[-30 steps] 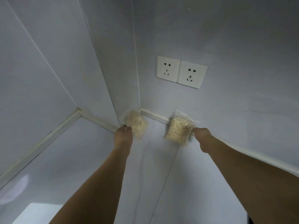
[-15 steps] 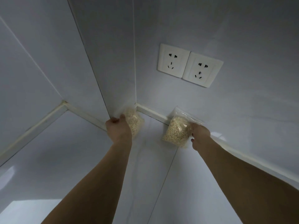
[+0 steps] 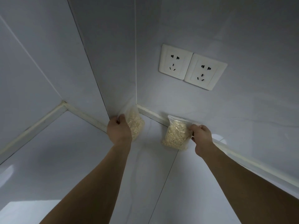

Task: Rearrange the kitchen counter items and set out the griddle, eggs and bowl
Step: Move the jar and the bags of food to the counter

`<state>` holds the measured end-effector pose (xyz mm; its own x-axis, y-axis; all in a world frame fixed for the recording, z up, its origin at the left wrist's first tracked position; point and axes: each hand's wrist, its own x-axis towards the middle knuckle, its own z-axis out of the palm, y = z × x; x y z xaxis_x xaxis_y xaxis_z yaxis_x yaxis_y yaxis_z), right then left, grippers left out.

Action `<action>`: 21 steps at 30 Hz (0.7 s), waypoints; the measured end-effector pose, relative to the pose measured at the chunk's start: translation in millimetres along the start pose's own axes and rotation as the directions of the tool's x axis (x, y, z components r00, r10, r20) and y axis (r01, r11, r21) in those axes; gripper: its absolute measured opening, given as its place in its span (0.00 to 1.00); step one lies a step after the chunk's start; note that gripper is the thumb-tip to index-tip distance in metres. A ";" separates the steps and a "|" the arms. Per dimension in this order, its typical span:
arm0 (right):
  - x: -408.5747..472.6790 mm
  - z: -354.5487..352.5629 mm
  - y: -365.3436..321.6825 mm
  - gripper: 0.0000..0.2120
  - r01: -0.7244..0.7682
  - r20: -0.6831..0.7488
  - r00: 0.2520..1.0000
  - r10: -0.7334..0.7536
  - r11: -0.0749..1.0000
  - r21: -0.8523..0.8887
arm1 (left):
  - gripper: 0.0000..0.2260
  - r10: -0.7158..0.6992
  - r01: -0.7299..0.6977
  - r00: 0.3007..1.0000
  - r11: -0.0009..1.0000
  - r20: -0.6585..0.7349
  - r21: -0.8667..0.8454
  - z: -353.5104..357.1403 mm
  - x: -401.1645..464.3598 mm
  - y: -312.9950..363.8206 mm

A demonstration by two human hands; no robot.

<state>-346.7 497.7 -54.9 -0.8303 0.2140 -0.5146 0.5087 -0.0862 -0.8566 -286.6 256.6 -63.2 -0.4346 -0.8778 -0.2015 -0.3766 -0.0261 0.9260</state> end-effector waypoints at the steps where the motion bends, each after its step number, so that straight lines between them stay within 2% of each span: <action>1: -1.4 -0.7 -0.5 0.12 0.037 0.014 0.999 -0.037 0.999 -0.020 | 0.14 0.036 -0.036 0.999 0.999 0.013 0.026 0.3 0.0 0.1; 6: -14.6 -1.3 -3.2 0.17 0.185 0.108 0.980 -0.168 0.967 -0.177 | 0.13 0.235 -0.241 0.971 0.949 0.051 0.202 1.3 -4.3 0.3; 9: -19.3 -5.2 -2.3 0.09 0.320 0.186 0.946 -0.266 0.857 -0.404 | 0.09 0.338 -0.358 0.933 0.911 0.126 0.206 -1.5 -12.3 -5.4; 12: -25.0 -7.8 -3.2 0.02 0.448 0.262 0.894 -0.364 0.702 -0.553 | 0.07 0.276 -0.288 0.954 0.953 0.115 0.096 -5.8 -29.4 -2.6; 15: -34.7 -10.1 2.8 0.07 0.532 0.297 0.840 -0.453 0.587 -0.610 | 0.08 0.155 -0.155 0.981 0.988 0.113 -0.006 -5.3 -50.7 3.1; 18: -56.9 -13.7 13.5 0.08 0.570 0.266 0.806 -0.529 0.571 -0.591 | 0.09 0.161 -0.150 0.977 0.985 0.139 -0.086 -9.7 -71.4 2.7; 21: -89.5 -24.3 25.7 0.09 0.569 0.145 0.789 -0.597 0.622 -0.538 | 0.06 0.169 -0.155 0.978 0.982 0.123 -0.110 -28.4 -94.3 -1.9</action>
<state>-253.8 500.0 -29.9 -0.9918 0.0797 0.1001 -0.0337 0.5919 -0.8053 -221.7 325.8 -36.8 -0.5888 -0.8043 -0.0800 -0.2119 0.0581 0.9756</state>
